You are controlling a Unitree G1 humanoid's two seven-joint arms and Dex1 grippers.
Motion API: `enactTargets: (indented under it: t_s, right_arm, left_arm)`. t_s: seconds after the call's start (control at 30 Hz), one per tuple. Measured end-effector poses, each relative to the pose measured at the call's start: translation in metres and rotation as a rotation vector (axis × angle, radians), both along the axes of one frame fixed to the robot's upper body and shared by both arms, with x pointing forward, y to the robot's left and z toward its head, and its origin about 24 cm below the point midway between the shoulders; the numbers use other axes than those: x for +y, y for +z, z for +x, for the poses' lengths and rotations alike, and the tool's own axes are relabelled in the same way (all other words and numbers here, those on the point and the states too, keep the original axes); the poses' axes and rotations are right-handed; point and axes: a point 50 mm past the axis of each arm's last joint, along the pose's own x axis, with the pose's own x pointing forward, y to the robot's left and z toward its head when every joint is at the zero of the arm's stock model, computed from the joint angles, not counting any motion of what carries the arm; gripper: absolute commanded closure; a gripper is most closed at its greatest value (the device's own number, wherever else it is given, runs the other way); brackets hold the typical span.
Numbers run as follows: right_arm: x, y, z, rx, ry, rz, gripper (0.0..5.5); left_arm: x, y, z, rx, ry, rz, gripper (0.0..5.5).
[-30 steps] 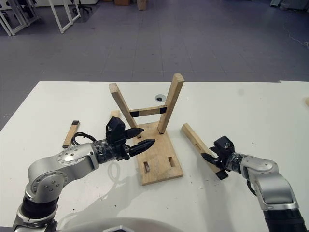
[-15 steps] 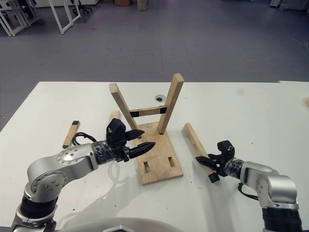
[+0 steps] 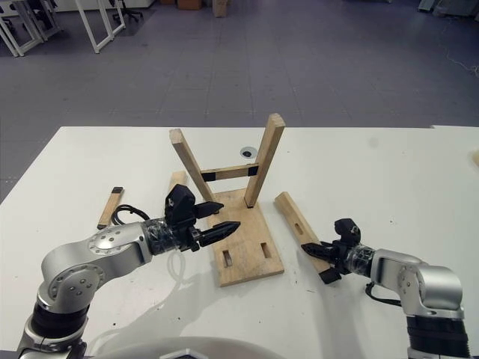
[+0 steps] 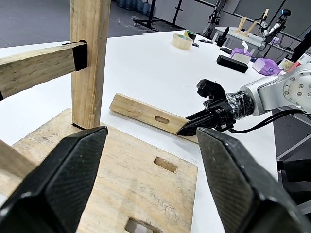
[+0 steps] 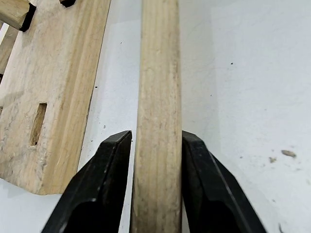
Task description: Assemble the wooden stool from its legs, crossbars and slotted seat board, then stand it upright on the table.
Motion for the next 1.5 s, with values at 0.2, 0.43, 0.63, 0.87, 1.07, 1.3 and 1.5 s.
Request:
enactTargets:
  t_s: [0.2, 0.43, 0.63, 0.87, 1.07, 1.3, 1.5]
  right_arm:
    - [-0.005, 0.001, 0.002, -0.017, -0.01, -0.006, 3.08]
    - [-0.03, 0.007, 0.002, -0.008, -0.033, -0.079, 3.08]
    - [-0.03, 0.029, 0.006, -0.044, -0.029, 0.043, 3.08]
    - [-0.032, 0.041, 0.016, -0.204, -0.107, -0.115, 3.08]
    - [0.019, 0.067, 0.025, -0.468, -0.161, -0.131, 3.08]
    - [0.035, 0.07, 0.021, -0.497, -0.175, -0.126, 3.08]
    - [0.045, 0.068, 0.02, -0.481, -0.145, -0.105, 3.08]
  left_arm:
    - [0.0, -0.001, 0.0, 0.004, -0.003, 0.004, 2.11]
    - [0.008, 0.0, 0.001, 0.011, 0.023, -0.007, 2.11]
    - [0.044, 0.007, -0.001, 0.039, 0.137, -0.084, 2.11]
    - [0.101, 0.011, 0.02, -0.062, 0.562, 0.005, 2.11]
    - [0.139, -0.025, 0.021, -0.027, 0.912, 0.242, 2.11]
    - [0.184, -0.073, 0.016, 0.056, 1.055, 0.405, 2.11]
    - [0.201, -0.106, 0.008, 0.166, 1.035, 0.43, 2.11]
